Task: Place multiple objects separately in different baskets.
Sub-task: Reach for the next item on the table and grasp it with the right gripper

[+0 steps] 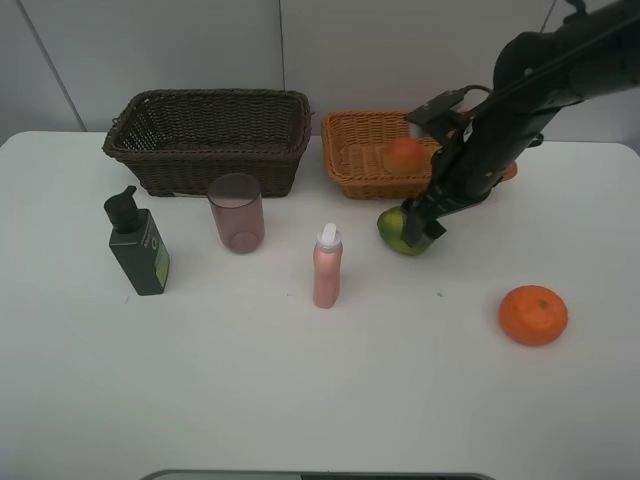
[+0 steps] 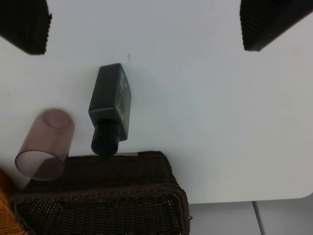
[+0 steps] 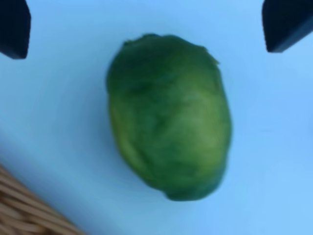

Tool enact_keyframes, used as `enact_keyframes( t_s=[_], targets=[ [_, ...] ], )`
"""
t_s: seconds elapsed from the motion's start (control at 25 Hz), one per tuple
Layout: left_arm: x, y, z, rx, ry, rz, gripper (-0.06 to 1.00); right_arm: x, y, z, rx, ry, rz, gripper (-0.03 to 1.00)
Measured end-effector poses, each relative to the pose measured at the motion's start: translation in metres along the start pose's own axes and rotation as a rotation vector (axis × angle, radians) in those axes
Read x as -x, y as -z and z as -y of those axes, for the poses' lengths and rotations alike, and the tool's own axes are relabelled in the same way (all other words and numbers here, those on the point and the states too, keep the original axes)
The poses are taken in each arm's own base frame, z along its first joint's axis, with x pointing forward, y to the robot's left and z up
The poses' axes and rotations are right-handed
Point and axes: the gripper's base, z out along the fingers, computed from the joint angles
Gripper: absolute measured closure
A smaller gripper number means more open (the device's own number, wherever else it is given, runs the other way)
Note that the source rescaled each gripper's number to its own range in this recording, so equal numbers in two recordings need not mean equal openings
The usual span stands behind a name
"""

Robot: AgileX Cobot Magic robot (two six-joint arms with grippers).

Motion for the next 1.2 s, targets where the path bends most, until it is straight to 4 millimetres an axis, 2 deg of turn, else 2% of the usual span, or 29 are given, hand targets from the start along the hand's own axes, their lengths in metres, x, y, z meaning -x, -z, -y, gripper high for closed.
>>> enact_keyframes(
  t_s=[0.36,0.52,0.68,0.92,1.2],
  targets=[
    [0.0,0.0,0.0,0.0,0.0,0.0,-0.05,0.0,-0.007,-0.008,0.043,0.208,0.086,-0.03],
    [0.0,0.0,0.0,0.0,0.0,0.0,-0.05,-0.002,-0.018,-0.009,0.06,0.271,0.064,-0.03],
    [0.0,0.0,0.0,0.0,0.0,0.0,-0.05,-0.001,-0.033,-0.009,0.072,0.286,0.04,-0.03],
    [0.0,0.0,0.0,0.0,0.0,0.0,-0.05,0.008,-0.043,-0.005,0.074,0.288,0.038,-0.03],
    [0.0,0.0,0.0,0.0,0.0,0.0,-0.05,0.004,-0.06,-0.005,0.082,0.297,0.012,-0.03]
  ],
)
